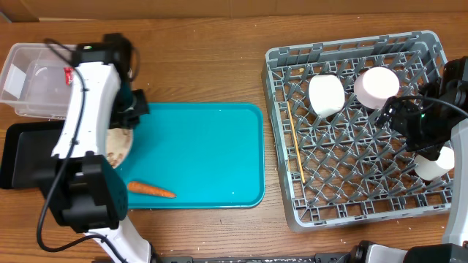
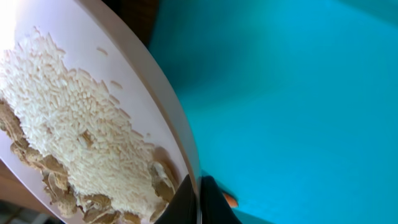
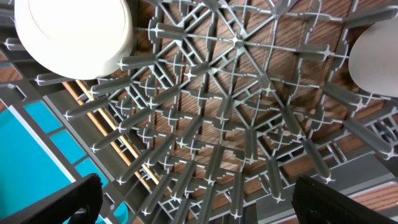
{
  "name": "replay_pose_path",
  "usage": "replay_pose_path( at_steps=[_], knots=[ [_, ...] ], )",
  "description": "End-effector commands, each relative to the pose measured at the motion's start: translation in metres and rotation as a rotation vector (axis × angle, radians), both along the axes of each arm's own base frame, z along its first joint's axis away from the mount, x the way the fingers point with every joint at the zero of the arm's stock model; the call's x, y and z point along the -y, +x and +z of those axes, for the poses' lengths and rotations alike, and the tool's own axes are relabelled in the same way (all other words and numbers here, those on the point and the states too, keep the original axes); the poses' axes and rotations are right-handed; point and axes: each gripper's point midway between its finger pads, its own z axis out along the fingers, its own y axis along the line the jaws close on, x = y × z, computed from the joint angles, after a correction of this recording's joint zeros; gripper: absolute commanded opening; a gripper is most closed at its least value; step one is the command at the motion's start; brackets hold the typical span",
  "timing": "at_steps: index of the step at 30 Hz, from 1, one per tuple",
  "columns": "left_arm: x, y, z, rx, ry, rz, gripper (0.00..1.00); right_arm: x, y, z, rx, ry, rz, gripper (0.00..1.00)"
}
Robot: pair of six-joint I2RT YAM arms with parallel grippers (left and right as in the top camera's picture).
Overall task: Sort waste into correct bins and load items into the dishwasher
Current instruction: 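Tilt the plate over the black tray to dump rice and shells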
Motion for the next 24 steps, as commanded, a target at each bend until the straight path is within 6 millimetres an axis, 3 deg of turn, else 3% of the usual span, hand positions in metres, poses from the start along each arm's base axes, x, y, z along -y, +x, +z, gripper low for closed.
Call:
replay_pose_path(
  at_steps=[1,13,24],
  knots=[
    [-0.014,0.009,0.015,0.091,-0.085,-0.028,0.04,0.001,0.0,0.002,0.012,-0.01,0.014,1.0],
    [-0.074,0.03,0.025,0.338,-0.307,0.075,0.04,0.001,0.0,0.002,0.012,-0.01,0.017,1.0],
    [-0.093,0.039,0.064,0.624,-0.642,0.148,0.04,0.002,-0.001,0.002,0.01,-0.019,0.019,1.0]
  ],
)
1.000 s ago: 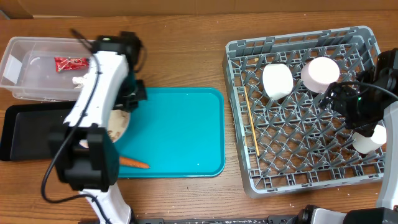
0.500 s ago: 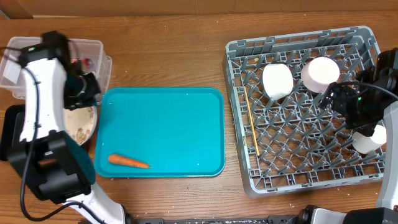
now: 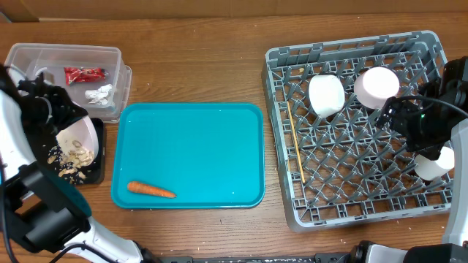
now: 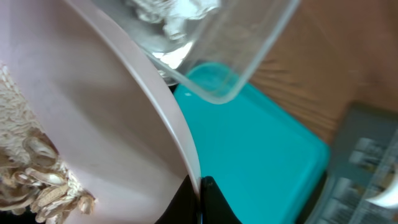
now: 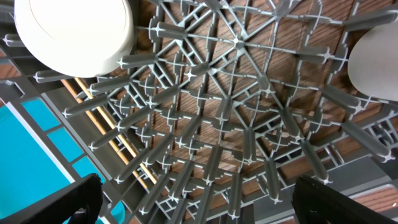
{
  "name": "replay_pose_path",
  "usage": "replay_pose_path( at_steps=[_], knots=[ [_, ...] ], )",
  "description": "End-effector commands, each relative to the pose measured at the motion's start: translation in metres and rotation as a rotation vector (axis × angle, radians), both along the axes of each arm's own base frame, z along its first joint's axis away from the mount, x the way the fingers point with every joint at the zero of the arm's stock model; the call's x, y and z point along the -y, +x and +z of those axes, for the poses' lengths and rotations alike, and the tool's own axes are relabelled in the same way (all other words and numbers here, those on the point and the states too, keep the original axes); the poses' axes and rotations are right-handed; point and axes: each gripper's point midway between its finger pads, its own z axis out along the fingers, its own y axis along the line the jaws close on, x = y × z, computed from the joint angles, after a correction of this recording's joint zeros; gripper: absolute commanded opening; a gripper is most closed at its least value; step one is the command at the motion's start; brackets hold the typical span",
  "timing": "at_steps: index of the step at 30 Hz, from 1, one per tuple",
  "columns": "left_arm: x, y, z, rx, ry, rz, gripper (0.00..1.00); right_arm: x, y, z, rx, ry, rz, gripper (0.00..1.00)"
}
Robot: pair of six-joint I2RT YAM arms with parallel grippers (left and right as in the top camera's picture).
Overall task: Sort waste into correct bins and load items into the dishwasher
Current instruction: 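Tilt the plate over the black tray to dump rice and shells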
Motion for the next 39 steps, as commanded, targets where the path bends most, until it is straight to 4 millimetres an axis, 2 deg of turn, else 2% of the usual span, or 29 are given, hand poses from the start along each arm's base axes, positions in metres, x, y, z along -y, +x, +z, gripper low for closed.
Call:
replay_pose_path(
  at_steps=[1,13,20,23,24,25,28,35,39],
  knots=[
    [0.007,0.01,0.043,0.22,-0.135,-0.038,0.04,0.003,-0.001,0.001,0.007,-0.017,0.002,1.0],
    [-0.02,-0.015,0.087,0.445,-0.352,0.044,0.04,0.003,-0.001,0.001,0.006,-0.02,0.001,1.0],
    [-0.032,-0.026,0.1,0.523,-0.394,0.077,0.04,0.003,-0.001,0.001,0.005,-0.02,0.001,1.0],
    [-0.033,-0.032,0.096,0.486,-0.397,0.095,0.04,0.003,-0.001,0.001,0.005,-0.02,0.001,1.0],
    [-0.037,-0.031,0.093,0.511,-0.331,0.051,0.04,0.003,-0.001,0.001,0.004,-0.02,0.002,1.0],
    [-0.04,-0.033,0.085,0.45,-0.33,0.088,0.04,0.003,-0.001,0.001,0.005,-0.02,0.001,1.0],
    [-0.043,-0.033,0.081,0.432,-0.315,0.095,0.04,0.003,-0.001,0.001,0.005,-0.02,0.001,1.0],
    [-0.032,-0.032,0.091,0.474,-0.351,0.063,0.04,0.003,-0.002,0.001,0.002,-0.019,0.001,1.0],
    [-0.001,-0.032,0.099,0.47,-0.386,-0.024,0.04,0.003,-0.002,0.001,0.002,-0.019,0.001,1.0]
  ],
)
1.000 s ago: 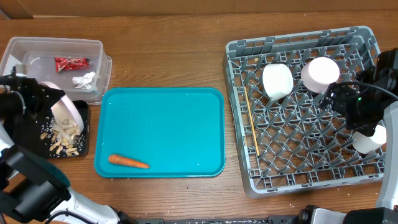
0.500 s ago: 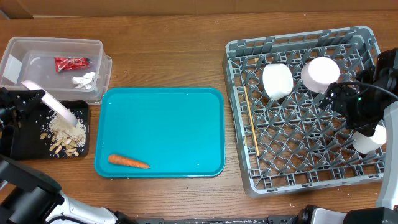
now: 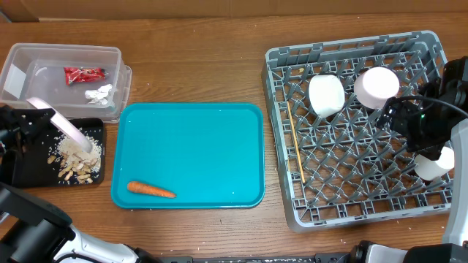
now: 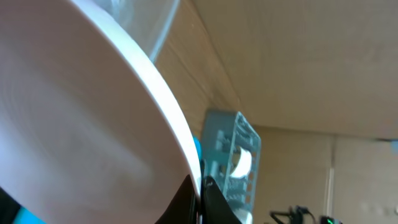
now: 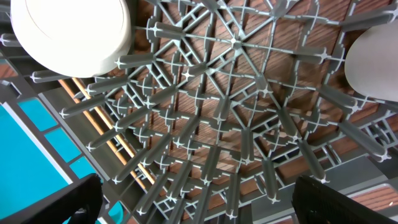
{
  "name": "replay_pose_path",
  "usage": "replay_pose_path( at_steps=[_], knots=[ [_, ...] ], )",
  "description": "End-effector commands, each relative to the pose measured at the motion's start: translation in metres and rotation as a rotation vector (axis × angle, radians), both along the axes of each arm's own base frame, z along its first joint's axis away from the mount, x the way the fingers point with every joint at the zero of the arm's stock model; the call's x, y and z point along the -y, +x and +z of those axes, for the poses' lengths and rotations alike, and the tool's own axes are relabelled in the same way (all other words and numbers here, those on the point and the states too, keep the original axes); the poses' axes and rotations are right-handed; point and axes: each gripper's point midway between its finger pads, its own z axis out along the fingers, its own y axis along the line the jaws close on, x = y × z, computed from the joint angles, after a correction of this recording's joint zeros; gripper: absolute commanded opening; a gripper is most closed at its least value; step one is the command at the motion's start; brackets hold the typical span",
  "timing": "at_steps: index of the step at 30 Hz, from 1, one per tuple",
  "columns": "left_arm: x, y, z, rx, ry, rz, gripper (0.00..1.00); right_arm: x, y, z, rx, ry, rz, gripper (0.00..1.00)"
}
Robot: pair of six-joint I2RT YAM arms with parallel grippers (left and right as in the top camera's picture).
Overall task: Sort waste into correct bins and load items into the dishwasher
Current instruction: 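Tilt the plate over the black tray to dump rice and shells, then carry the empty plate back and set it on the teal tray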
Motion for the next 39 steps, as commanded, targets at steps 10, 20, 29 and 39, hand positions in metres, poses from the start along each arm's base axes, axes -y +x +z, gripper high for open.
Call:
replay_pose_path(
  at_steps=[10,20,29,39],
  knots=[
    [0.198,0.008,0.053,0.136,0.18,-0.574,0.04,0.002,-0.001,0.001,0.006,-0.012,0.001,1.0],
    [0.324,0.036,-0.047,-0.213,0.791,-0.728,0.04,0.002,-0.001,0.001,0.005,-0.012,0.001,1.0],
    [0.396,0.014,-0.135,-0.399,0.957,-0.838,0.04,0.002,-0.001,0.001,0.005,-0.011,0.0,1.0],
    [0.398,-0.001,-0.12,-0.421,0.947,-0.904,0.65,0.0,0.0,0.002,0.011,-0.002,-0.002,1.0]
  ],
)
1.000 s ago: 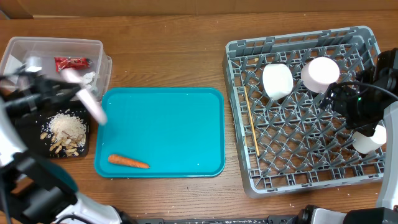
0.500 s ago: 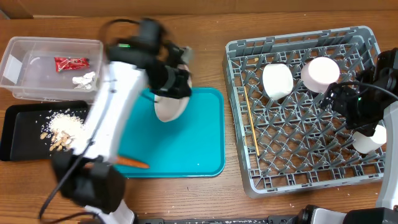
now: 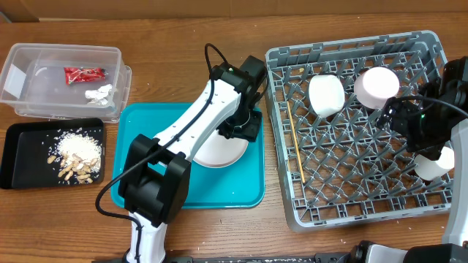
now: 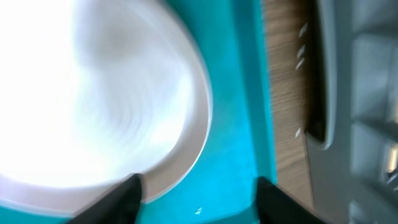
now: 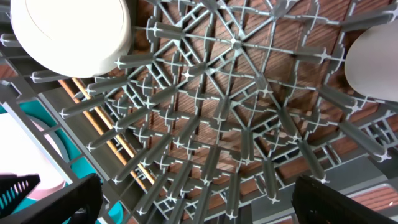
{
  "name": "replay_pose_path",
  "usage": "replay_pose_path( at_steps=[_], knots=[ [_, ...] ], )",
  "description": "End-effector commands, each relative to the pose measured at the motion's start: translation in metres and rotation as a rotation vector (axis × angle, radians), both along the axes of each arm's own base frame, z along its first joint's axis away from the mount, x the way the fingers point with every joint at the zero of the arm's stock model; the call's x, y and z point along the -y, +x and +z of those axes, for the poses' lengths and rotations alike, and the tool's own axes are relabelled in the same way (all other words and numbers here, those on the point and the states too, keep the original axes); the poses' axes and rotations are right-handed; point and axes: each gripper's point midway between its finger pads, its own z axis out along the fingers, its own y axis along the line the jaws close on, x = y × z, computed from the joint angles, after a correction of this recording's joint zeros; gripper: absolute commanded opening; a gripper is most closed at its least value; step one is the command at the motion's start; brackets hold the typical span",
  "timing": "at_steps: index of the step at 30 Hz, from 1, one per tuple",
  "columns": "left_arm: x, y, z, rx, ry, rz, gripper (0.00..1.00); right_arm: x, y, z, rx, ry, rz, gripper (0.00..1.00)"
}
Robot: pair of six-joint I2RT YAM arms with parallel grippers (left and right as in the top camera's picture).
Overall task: Sort waste into correct bins and load items into the dishwasher
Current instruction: 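Carry the empty plate back and set it on the teal tray, then grasp the white plate rim with the right gripper and lift it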
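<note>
An empty white plate [image 3: 217, 151] lies flat on the right half of the teal tray [image 3: 139, 120]. My left gripper [image 3: 245, 130] hovers open at the plate's right rim. In the left wrist view its fingers [image 4: 127, 198] straddle the blurred plate [image 4: 93, 99] edge without holding it. The grey dish rack [image 3: 351, 212] holds two white cups [image 3: 326, 94] and a wooden chopstick [image 3: 295, 142]. My right gripper [image 5: 196, 202] stands open above the rack's bare middle. The black bin [image 3: 18, 139] holds rice and peanut shells [image 3: 77, 155].
The clear bin [image 3: 44, 62] at the back left holds a red wrapper [image 3: 80, 73] and a crumpled white scrap. A third white cup [image 3: 433, 165] sits at the rack's right side. My left arm spans the tray from its front edge, covering its front left.
The empty plate was held tilted over the black bin at the far left. It now lies on the tray's right half, and my left gripper has let it go. The right arm is unchanged.
My left gripper held the plate of rice and shells at the tray's left edge. Then it held it tipped over the black bin with food spilling in. Then the plate was bare over the bin. Now it rests released on the tray.
</note>
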Motion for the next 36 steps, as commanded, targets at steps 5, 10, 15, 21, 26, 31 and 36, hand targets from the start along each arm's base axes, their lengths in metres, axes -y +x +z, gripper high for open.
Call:
replay_pose_path(
  at_steps=[5,10,15,21,26,31,36],
  knots=[
    [-0.066,0.022,0.091,0.138,0.045,0.115,0.65,-0.01,0.003,0.004,0.031,0.047,0.02,1.0],
    [-0.138,0.029,0.163,0.316,-0.021,0.383,0.8,-0.049,0.01,0.009,0.062,0.114,0.158,1.0],
    [-0.199,0.011,0.203,0.385,-0.083,0.583,1.0,-0.138,0.02,0.023,0.148,0.156,0.428,1.0],
    [-0.227,-0.007,0.2,0.333,-0.044,0.661,1.0,-0.239,0.028,0.018,0.252,0.086,0.62,1.0],
    [-0.227,-0.011,0.185,0.291,-0.026,0.657,1.0,-0.283,0.033,-0.025,0.191,0.001,0.625,1.0],
    [-0.227,-0.014,0.174,0.258,-0.017,0.658,1.0,-0.305,0.042,-0.091,0.056,-0.02,0.591,0.98],
    [-0.227,-0.012,0.171,0.26,-0.016,0.657,1.0,-0.32,0.05,-0.14,-0.019,0.01,0.561,0.92]
  ],
)
